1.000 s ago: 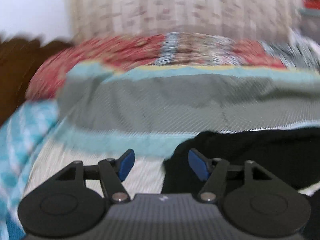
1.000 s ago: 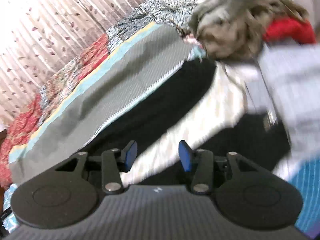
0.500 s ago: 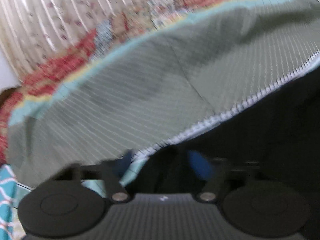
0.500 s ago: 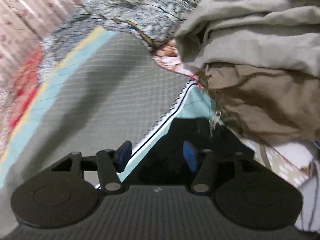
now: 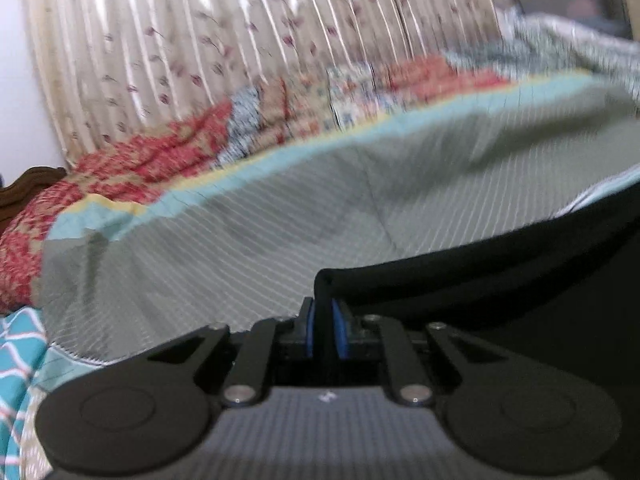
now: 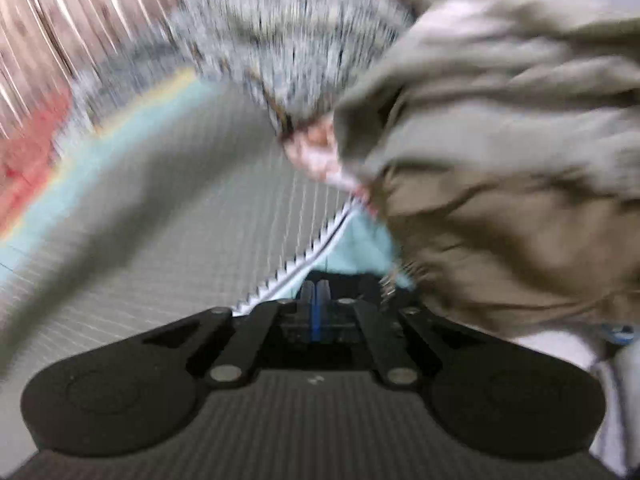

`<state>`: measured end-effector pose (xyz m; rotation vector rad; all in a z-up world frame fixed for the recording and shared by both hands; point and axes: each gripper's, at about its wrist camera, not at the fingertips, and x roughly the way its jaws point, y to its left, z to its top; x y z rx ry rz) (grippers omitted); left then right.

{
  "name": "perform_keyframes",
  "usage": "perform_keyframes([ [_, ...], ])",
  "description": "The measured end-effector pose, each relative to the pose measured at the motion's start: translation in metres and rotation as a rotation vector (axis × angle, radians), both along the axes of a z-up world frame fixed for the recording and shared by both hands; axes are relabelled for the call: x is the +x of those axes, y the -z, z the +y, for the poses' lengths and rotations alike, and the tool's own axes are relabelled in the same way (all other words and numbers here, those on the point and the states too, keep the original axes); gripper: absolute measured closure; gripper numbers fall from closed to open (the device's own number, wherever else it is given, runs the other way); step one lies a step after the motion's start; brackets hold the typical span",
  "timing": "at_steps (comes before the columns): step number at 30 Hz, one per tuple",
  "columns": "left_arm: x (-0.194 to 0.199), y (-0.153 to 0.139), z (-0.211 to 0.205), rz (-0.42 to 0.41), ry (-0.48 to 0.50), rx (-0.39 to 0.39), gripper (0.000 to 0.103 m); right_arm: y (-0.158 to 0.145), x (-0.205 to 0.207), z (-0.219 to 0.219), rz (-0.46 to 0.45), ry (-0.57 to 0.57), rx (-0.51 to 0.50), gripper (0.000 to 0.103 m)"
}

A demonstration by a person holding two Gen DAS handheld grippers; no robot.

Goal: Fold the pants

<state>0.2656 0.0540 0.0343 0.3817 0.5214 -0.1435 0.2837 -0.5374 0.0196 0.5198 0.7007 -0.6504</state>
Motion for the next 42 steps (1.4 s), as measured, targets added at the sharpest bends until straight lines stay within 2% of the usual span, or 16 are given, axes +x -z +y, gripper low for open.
perform_keyframes([
  [3, -0.029, -0.018, 0.007, -0.031, 0.006, -0.030, 0.093, -0.033, -0.050, 0.000, -0.108, -0.009, 0.013, 0.101],
  [5, -0.055, -0.026, 0.009, -0.044, -0.002, -0.036, 0.093, -0.047, -0.075, 0.001, -0.119, -0.038, 0.020, 0.101],
  [7, -0.095, -0.034, 0.008, -0.073, -0.023, -0.048, 0.094, -0.051, -0.088, 0.007, -0.126, -0.098, 0.079, 0.098],
  [12, -0.199, -0.034, -0.005, -0.141, 0.016, -0.004, 0.094, -0.044, -0.103, 0.039, -0.137, -0.188, 0.188, 0.094],
  [14, -0.237, -0.026, -0.012, -0.137, 0.050, 0.028, 0.094, -0.035, -0.099, 0.055, -0.115, -0.227, 0.195, 0.091],
  [16, -0.264, -0.011, -0.018, -0.090, 0.069, 0.035, 0.094, -0.027, -0.095, 0.069, -0.099, -0.244, 0.192, 0.085],
  [19, -0.278, 0.012, -0.022, 0.014, 0.059, 0.025, 0.097, -0.011, -0.074, 0.079, -0.068, -0.236, 0.187, 0.066],
  [24, -0.271, 0.033, -0.022, 0.113, 0.024, -0.003, 0.097, 0.005, -0.032, 0.081, -0.008, -0.192, 0.124, 0.063],
  [26, -0.264, 0.036, -0.022, 0.143, 0.013, -0.010, 0.097, 0.010, -0.017, 0.079, 0.000, -0.173, 0.105, 0.050],
  [30, -0.262, 0.044, -0.021, 0.193, -0.008, -0.020, 0.097, 0.023, 0.020, 0.071, 0.057, -0.112, 0.051, 0.038],
  [34, -0.265, 0.050, -0.025, 0.208, -0.009, -0.006, 0.097, 0.047, 0.038, 0.053, 0.093, -0.052, 0.089, 0.039],
  [35, -0.263, 0.050, -0.024, 0.213, -0.011, -0.009, 0.097, 0.051, 0.039, 0.050, 0.092, -0.051, 0.088, 0.045],
  [36, -0.263, 0.050, -0.024, 0.214, -0.013, -0.012, 0.097, 0.051, 0.039, 0.050, 0.097, -0.055, 0.059, 0.057],
  [37, -0.262, 0.049, -0.023, 0.212, -0.014, -0.016, 0.097, 0.049, 0.037, 0.051, 0.109, -0.058, 0.025, 0.093],
  [38, -0.262, 0.047, -0.022, 0.208, -0.017, -0.021, 0.097, 0.046, 0.033, 0.049, 0.106, -0.060, 0.022, 0.093],
  [42, -0.259, 0.029, -0.011, 0.146, -0.036, -0.051, 0.097, 0.007, -0.013, 0.029, -0.075, -0.034, 0.075, 0.093],
])
